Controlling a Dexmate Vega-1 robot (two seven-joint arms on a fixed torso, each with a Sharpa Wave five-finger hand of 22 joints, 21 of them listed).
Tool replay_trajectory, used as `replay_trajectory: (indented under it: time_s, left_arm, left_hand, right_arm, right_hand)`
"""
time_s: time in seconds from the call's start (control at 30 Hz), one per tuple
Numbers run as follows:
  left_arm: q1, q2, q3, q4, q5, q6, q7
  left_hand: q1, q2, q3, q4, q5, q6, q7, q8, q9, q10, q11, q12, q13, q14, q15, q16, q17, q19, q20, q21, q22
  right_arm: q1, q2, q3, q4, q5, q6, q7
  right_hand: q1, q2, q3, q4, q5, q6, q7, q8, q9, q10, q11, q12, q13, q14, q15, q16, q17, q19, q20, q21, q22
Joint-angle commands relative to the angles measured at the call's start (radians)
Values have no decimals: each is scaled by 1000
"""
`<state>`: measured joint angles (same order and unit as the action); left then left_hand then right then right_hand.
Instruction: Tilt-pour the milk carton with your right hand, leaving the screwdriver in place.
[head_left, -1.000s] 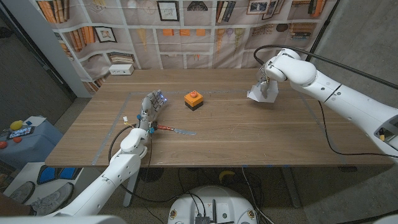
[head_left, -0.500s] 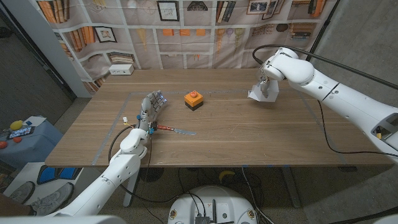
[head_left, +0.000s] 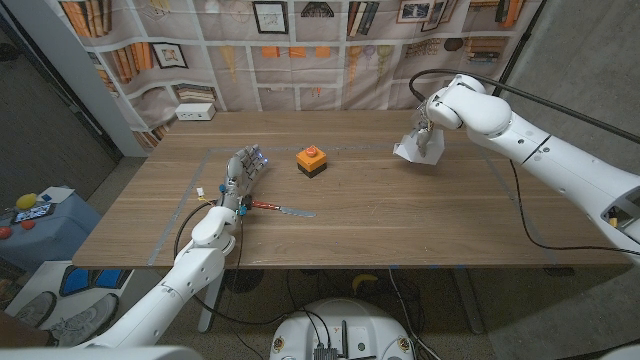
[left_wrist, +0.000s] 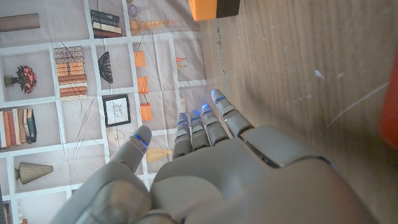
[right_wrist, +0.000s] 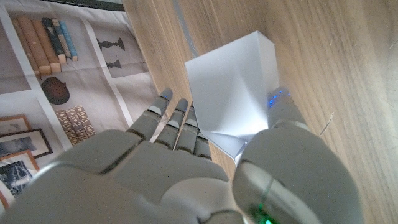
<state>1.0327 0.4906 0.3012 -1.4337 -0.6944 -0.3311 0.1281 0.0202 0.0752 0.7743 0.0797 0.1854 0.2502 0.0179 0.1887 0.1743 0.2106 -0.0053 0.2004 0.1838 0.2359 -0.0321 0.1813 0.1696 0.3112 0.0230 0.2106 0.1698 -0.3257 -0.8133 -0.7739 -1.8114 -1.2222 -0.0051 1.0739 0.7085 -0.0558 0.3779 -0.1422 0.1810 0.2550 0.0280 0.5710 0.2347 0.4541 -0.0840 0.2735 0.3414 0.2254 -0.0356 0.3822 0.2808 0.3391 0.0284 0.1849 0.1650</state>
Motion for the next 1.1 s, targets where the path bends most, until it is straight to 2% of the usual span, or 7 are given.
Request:
replay_trajectory:
  time_s: [0.03,0.2,0.4,0.77,1.1]
  left_arm:
    - [7,3,-1,-9,-1,4,2]
    - [7,3,0,-8,-1,2,0]
    - [19,9,-5,-21,0,4,9]
    - [16,13,-5,-23,-3,15,7]
    - [3,15,-7,-19,0,21,9]
  left_hand:
    - [-1,67,5,2,5,4,1,-3,5,1,5,-4,2,7,2,-1,3,9,4,-2,6]
    - [-1,68,6,2,5,5,1,-3,5,1,5,-4,2,7,1,-1,3,10,4,-3,6]
    - [0,68,7,2,5,5,2,-3,5,0,5,-4,2,7,2,-1,3,9,5,-3,6]
    - [0,67,8,2,5,4,2,-3,5,1,5,-4,2,8,2,-1,3,8,5,-5,6]
    - [1,67,10,1,5,4,2,-3,5,1,6,-4,2,5,6,-2,2,9,5,-6,6]
  right_arm:
    - [-63,-29,66,-42,113,-74,-72]
    - [-85,-40,92,-56,165,-113,-98]
    - [-119,-61,139,-70,265,-155,-156]
    - [-171,-104,186,-88,411,-227,-265]
    - [-253,-145,247,-105,573,-275,-430]
  right_hand:
    - [3,16,-2,-1,6,5,-4,5,6,3,-4,-1,4,12,-29,8,3,12,-11,7,4]
    - [3,17,-3,-2,7,7,-3,6,6,3,-6,-2,4,14,-30,9,3,16,-9,9,4]
    - [1,18,-5,-2,6,-4,-4,2,6,2,-3,-3,5,14,-31,9,3,19,-10,9,4]
    - [-2,18,-8,-4,6,0,-4,5,7,0,-4,-6,8,14,-30,8,3,22,-7,9,4]
    - [-2,19,-9,-5,6,-3,-6,4,7,2,-1,-7,9,14,-28,8,3,22,-4,8,4]
